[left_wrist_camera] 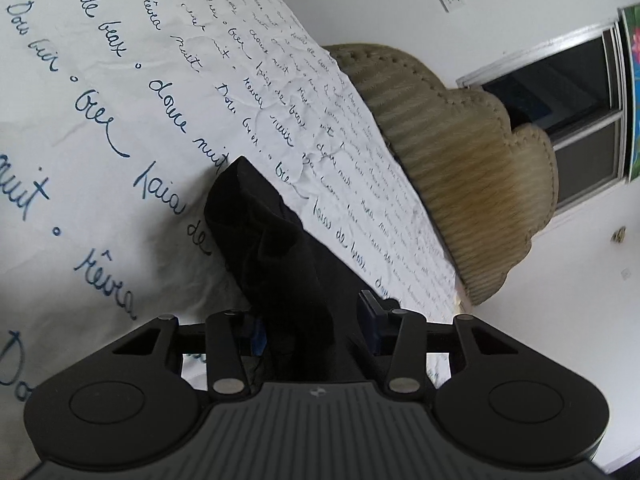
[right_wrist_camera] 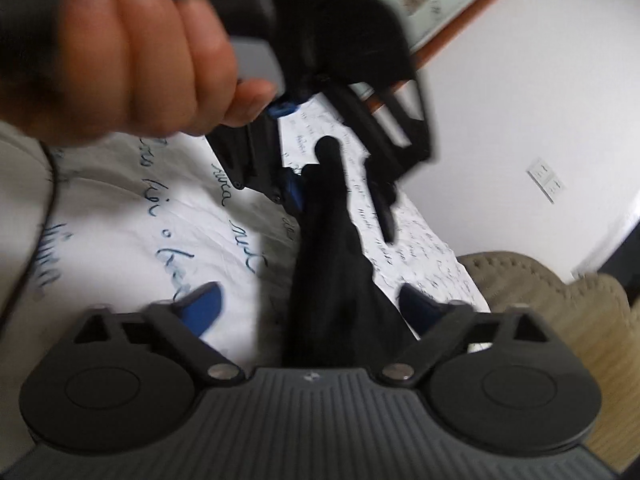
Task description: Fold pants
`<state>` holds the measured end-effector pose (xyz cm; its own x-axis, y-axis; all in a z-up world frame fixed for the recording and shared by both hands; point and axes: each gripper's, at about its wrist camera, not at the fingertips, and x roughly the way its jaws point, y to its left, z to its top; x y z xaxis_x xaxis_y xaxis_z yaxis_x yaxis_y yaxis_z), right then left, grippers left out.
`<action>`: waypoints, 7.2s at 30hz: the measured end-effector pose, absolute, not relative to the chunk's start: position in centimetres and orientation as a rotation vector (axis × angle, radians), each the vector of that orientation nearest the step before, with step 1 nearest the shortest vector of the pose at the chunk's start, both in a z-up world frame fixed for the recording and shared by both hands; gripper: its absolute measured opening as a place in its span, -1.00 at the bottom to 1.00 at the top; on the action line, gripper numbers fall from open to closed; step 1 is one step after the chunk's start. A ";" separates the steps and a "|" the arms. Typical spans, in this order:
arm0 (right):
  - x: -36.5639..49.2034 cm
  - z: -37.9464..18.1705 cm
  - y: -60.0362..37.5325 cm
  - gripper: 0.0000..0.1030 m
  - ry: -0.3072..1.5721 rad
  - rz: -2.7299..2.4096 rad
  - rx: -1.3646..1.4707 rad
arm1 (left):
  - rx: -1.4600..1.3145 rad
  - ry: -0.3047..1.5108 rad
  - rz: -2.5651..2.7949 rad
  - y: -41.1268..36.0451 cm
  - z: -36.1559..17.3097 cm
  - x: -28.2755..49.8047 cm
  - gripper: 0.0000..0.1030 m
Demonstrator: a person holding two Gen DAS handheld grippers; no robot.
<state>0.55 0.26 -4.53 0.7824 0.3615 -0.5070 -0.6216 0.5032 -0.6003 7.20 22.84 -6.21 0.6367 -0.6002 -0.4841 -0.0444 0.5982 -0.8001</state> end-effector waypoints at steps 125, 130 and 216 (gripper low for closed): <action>-5.9 -2.1 -32.2 -0.75 0.495 0.162 0.342 | -0.129 0.796 -0.815 -19.3 2.9 5.2 -0.65; -5.9 -3.2 -33.2 -0.74 0.517 0.155 0.428 | -0.054 0.893 -0.858 -22.0 1.1 5.7 -0.58; 3.0 -3.1 -55.0 -0.22 0.753 0.066 0.595 | -0.076 0.854 -0.550 -11.7 -5.6 11.9 0.58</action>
